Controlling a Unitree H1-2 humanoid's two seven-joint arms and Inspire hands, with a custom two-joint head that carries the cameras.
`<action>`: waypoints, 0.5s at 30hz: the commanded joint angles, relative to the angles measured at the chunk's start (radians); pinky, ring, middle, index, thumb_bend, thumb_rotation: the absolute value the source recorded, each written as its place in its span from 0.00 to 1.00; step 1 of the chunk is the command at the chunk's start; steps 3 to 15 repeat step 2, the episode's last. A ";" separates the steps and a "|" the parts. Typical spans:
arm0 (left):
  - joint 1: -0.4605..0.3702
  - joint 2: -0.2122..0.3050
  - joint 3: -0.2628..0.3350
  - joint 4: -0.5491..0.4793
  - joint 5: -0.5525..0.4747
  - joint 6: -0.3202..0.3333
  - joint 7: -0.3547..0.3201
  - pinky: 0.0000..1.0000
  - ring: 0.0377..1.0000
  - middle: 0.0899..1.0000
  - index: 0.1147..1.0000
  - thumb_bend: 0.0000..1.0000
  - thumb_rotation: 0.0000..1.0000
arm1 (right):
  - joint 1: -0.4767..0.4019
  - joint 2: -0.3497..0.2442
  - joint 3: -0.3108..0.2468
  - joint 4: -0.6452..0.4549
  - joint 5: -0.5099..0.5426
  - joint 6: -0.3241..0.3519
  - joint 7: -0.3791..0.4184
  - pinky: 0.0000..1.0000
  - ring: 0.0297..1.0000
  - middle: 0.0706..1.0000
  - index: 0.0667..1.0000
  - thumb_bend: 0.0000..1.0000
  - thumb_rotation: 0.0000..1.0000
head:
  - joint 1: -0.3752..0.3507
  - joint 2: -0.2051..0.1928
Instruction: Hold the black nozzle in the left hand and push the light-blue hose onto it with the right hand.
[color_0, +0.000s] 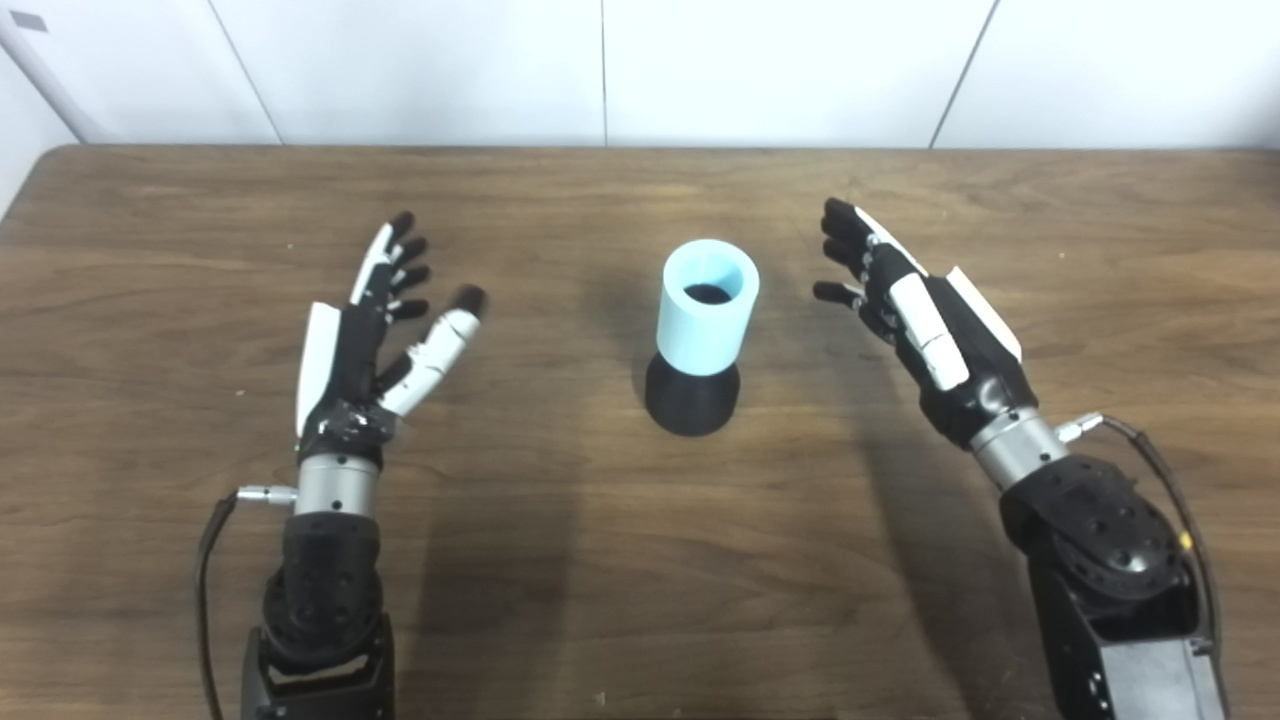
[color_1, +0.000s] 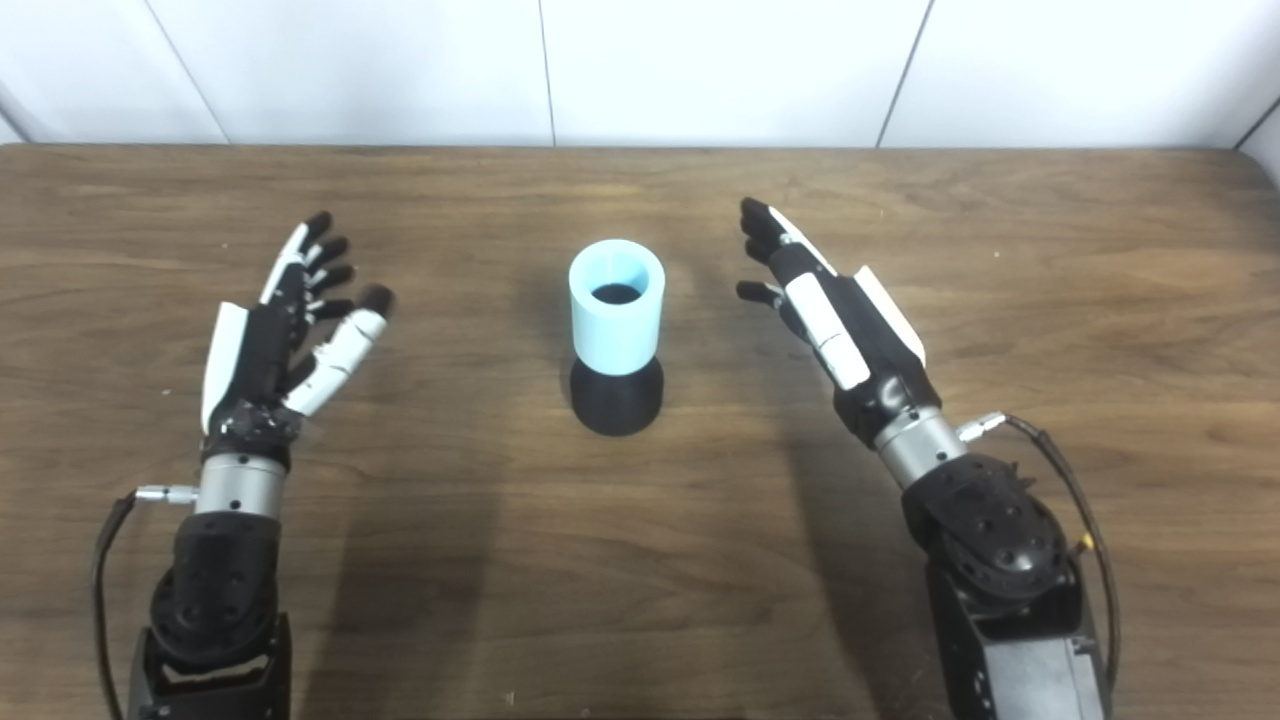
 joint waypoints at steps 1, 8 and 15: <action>-0.026 -0.002 0.014 0.000 -0.074 -0.055 0.027 0.82 0.89 0.92 0.96 0.56 0.98 | -0.012 0.005 -0.013 -0.001 0.020 -0.021 -0.017 0.90 0.97 0.96 0.97 0.50 1.00 | 0.001 0.000; -0.027 -0.003 0.019 0.012 -0.099 -0.065 0.031 0.83 0.88 0.91 0.96 0.57 0.99 | -0.010 0.006 -0.013 0.005 0.020 -0.027 -0.019 0.90 0.96 0.96 0.97 0.50 1.00 | 0.001 0.000; -0.027 -0.003 0.019 0.012 -0.099 -0.065 0.031 0.83 0.88 0.91 0.96 0.57 0.99 | -0.010 0.006 -0.013 0.005 0.020 -0.027 -0.019 0.90 0.96 0.96 0.97 0.50 1.00 | 0.001 0.000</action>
